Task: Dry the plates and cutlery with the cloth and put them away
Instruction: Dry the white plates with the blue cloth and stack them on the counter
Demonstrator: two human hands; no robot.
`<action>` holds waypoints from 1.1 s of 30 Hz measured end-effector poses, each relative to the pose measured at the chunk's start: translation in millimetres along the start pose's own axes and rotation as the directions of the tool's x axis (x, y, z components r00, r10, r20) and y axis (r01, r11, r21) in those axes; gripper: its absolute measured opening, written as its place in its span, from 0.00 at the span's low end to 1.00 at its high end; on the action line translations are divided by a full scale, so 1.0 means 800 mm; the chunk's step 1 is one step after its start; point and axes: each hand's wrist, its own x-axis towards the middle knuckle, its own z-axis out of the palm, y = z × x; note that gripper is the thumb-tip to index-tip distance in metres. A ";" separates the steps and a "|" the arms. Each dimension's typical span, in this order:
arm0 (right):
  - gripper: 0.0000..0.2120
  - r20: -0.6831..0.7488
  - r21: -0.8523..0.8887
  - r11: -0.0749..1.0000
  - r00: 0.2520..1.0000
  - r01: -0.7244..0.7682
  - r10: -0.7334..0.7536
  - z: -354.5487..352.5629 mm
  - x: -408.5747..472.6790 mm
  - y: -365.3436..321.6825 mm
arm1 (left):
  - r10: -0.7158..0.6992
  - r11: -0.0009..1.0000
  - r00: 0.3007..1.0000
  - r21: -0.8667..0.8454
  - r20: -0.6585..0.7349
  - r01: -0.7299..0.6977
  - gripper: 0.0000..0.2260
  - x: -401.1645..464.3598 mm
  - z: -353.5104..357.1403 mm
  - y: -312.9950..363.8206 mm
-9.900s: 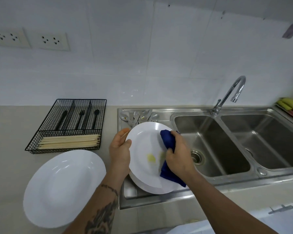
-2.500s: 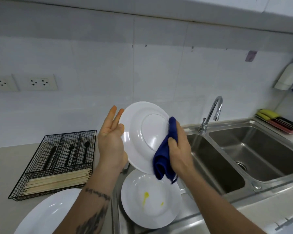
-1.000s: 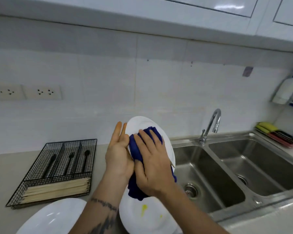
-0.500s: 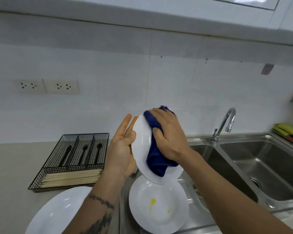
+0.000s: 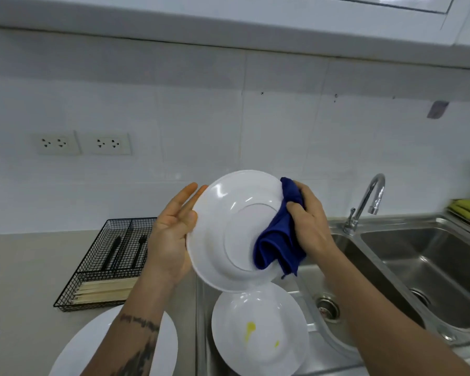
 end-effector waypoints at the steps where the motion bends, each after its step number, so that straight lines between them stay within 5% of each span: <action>1: 0.22 -0.018 0.012 1.000 0.999 0.027 -0.027 0.001 -0.004 -0.005 | 0.035 0.996 0.998 0.084 -0.058 -0.030 0.19 0.005 -0.005 -0.001; 4: 0.21 -0.034 0.019 0.989 0.989 0.145 -0.145 0.013 -0.018 -0.021 | 0.094 0.976 0.953 0.213 -0.288 -0.032 0.17 0.018 -0.015 -0.012; 8: 0.24 0.019 -0.110 0.951 0.957 0.288 -0.288 0.040 -0.041 -0.020 | -0.156 0.985 0.879 -0.133 -0.450 0.107 0.12 0.017 -0.013 -0.023; 12: 0.26 0.183 -0.166 0.911 0.920 0.377 -0.348 0.054 -0.070 -0.002 | -0.290 0.956 0.823 -0.195 -0.489 0.221 0.07 0.021 -0.034 -0.019; 19: 0.26 0.456 -0.086 0.898 0.818 0.432 -0.350 0.046 -0.110 0.027 | -0.369 0.881 0.789 0.086 -0.492 0.465 0.34 0.009 -0.096 -0.018; 27: 0.26 0.537 -0.214 0.929 0.831 0.303 -0.147 0.076 -0.121 0.065 | -0.120 0.925 0.810 0.232 -0.574 0.301 0.24 -0.072 -0.152 -0.020; 33: 0.25 0.588 -0.075 0.959 0.789 0.273 -0.178 0.141 -0.138 0.063 | 0.080 0.891 0.716 0.371 -0.693 0.259 0.24 -0.148 -0.219 0.001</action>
